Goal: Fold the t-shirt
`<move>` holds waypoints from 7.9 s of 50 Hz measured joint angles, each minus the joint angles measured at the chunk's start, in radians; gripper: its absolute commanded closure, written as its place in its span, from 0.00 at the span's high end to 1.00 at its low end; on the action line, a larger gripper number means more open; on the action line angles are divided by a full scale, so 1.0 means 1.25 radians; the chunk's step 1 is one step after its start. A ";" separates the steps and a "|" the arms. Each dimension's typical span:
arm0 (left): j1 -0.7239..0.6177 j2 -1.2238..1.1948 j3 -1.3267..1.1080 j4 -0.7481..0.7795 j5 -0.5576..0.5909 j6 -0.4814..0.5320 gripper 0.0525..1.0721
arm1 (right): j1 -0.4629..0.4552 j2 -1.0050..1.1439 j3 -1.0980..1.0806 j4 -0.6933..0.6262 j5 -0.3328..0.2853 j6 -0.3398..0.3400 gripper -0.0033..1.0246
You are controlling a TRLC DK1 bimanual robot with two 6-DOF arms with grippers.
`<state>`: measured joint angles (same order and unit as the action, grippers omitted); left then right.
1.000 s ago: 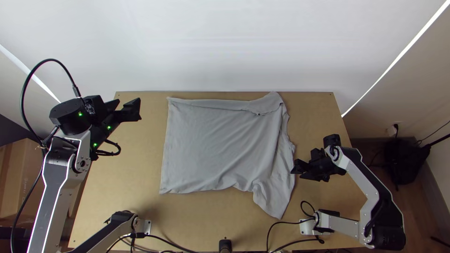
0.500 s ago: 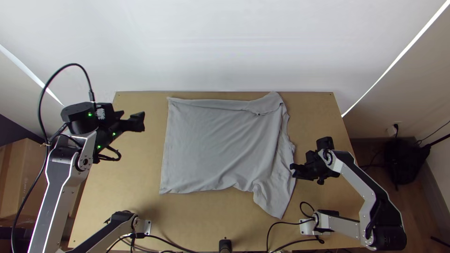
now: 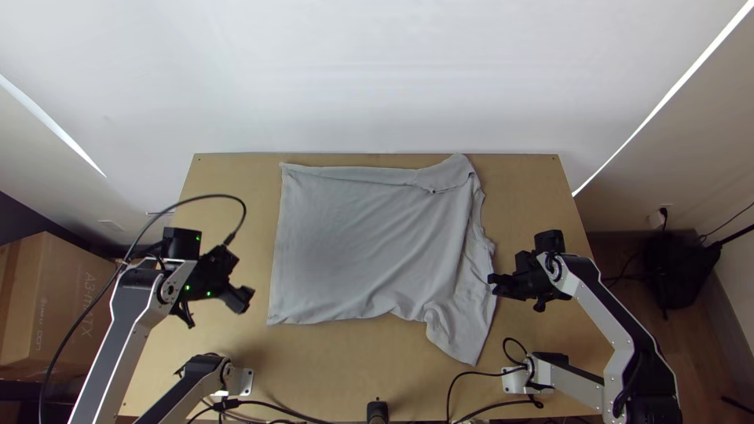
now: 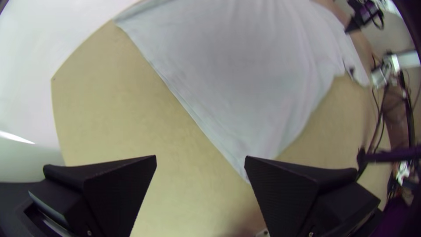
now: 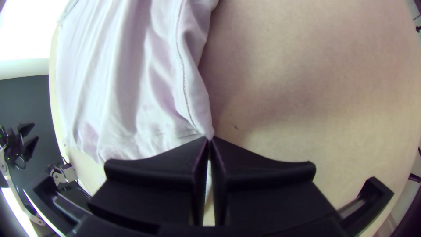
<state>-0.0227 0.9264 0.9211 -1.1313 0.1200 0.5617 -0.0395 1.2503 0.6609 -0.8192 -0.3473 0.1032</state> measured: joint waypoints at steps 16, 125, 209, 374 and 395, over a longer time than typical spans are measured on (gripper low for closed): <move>-0.020 0.002 -0.098 -0.142 -0.001 0.141 0.86 | 0.001 -0.012 0.000 0.000 0.000 0.007 0.03; 0.046 0.247 0.262 0.262 0.031 -0.280 0.02 | -0.065 -0.146 0.269 0.124 -0.049 0.059 0.03; 0.038 0.171 0.922 0.584 -0.185 -0.526 0.02 | 0.036 -0.212 0.888 0.470 0.176 0.188 0.03; 0.035 0.691 0.264 0.770 -0.038 -0.601 0.02 | 0.093 0.598 0.661 0.543 0.209 0.208 0.03; 0.031 0.592 0.100 0.821 -0.027 -0.603 0.02 | 0.093 0.524 0.506 0.541 0.210 0.208 0.03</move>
<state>0.0166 1.6665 1.0466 -0.1055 0.0864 -0.1921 0.0772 1.9049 1.2930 -0.1425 -0.0853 0.3630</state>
